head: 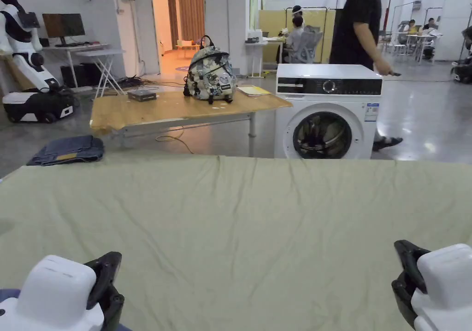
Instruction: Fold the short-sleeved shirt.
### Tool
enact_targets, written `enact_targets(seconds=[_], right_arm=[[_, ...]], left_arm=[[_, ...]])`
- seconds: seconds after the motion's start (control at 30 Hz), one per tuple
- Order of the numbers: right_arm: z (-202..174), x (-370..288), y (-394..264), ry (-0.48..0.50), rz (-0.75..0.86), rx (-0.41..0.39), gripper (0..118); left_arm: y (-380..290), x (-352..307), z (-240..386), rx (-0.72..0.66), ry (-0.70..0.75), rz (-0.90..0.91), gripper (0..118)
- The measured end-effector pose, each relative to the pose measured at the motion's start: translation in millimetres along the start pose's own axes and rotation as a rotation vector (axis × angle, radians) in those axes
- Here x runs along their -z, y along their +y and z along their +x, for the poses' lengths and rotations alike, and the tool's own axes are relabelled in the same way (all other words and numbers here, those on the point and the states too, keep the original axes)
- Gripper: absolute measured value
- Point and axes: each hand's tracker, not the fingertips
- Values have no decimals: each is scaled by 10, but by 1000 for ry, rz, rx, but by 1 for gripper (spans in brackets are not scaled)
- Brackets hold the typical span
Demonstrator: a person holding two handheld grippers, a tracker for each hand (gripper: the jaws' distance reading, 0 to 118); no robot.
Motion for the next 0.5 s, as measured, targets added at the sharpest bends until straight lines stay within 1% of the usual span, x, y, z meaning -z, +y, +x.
enact_targets(seconds=[0.07,0.17,0.2,0.3,0.37,0.47,0.5], right_arm=[[-157,65,20,2,18,46,0],[-370,173,72,118,15,132,0],[-474,211,91,153,23,150,0],[-764,322,141,241,35,163,0],[-960,396,192,273,31,158,0],[-1190,453,232,351,36,190,0],[-1250,468,241,359,32,192,0]], left_arm=[[-34,-162,-189,-52,77,36,0],[-82,-379,-446,-118,140,34,0],[-104,-444,-532,-137,169,28,0],[-179,-606,-703,-162,236,9,0],[-220,-690,-797,-164,266,-12,0],[-278,-779,-887,-168,299,-20,0],[-291,-795,-907,-163,306,-25,0]])
